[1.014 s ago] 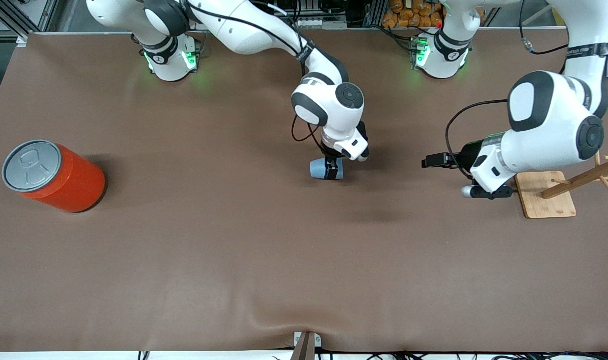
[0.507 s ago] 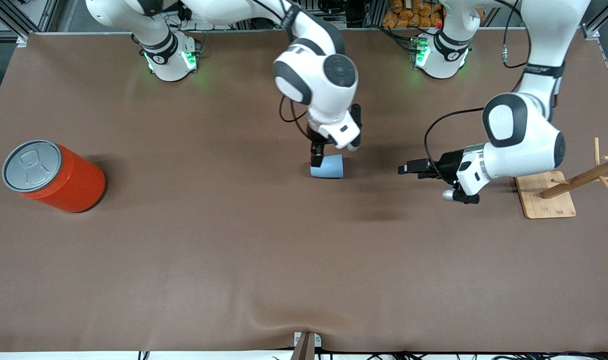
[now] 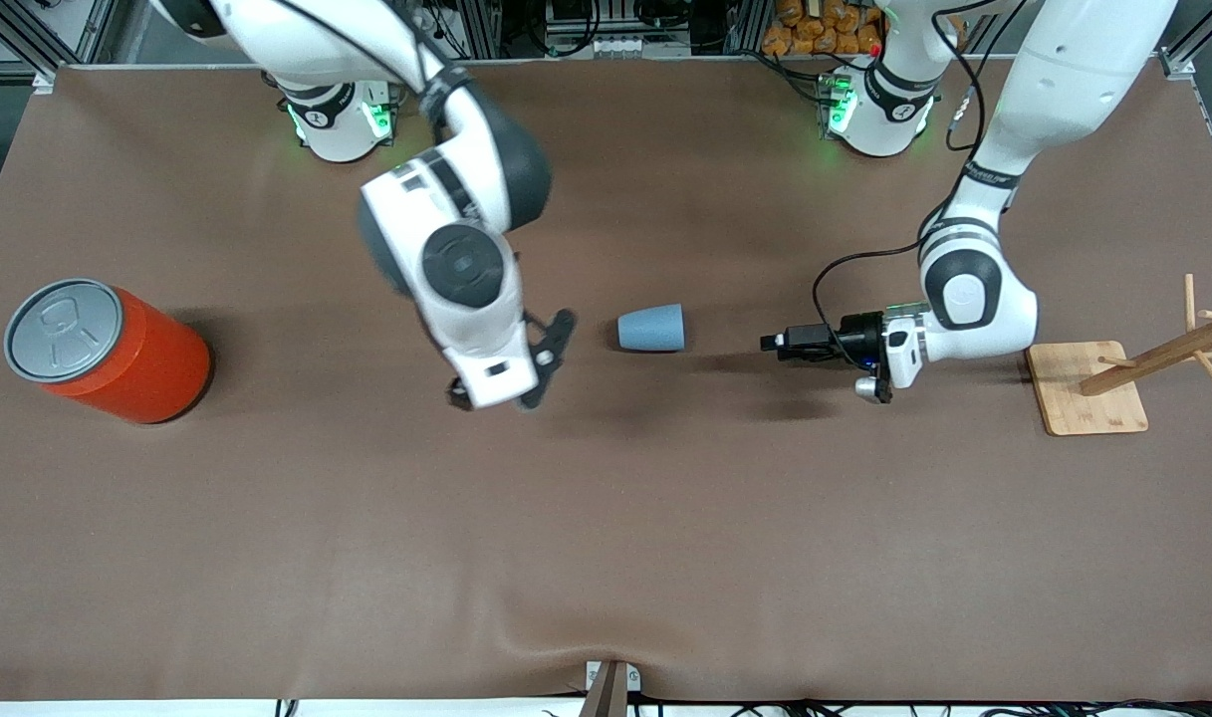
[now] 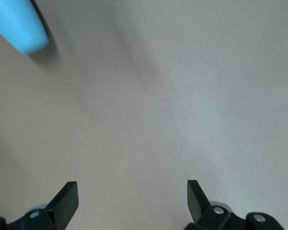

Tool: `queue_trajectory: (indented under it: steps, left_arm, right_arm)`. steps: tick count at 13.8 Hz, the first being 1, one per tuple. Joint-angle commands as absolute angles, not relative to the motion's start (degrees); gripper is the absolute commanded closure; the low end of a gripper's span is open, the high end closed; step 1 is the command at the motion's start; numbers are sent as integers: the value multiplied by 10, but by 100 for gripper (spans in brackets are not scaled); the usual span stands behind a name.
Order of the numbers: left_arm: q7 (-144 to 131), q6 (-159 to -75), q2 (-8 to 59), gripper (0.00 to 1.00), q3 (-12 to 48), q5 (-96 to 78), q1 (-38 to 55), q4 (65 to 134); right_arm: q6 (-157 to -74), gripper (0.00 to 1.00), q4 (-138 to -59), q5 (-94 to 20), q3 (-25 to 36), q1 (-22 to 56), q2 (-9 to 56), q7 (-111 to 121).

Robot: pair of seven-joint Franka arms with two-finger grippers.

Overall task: Flip cup
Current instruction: 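Set the cup down with the right gripper while the left gripper approaches, then withdraw the right gripper while the left gripper reaches the cup's rim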

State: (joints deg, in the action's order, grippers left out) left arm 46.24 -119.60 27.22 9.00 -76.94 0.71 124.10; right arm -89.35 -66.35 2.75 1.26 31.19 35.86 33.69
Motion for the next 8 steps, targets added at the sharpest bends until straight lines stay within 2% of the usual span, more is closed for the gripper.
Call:
queue_trajectory:
  steps: [1,6,8]
  left_arm:
    - [471,-1201,272,0,98,-803,15,1244]
    - [529,-1205,272,1,105,-896,32,1286]
    - [538,-1205,273,4,105,-917,41,1294]
  right_arm:
    - [-840,0,-669,32,1,237,309,332]
    - [-801,0,-669,44,-7,100,262,330]
    - [-799,0,-655,44,-2,77,243,306]
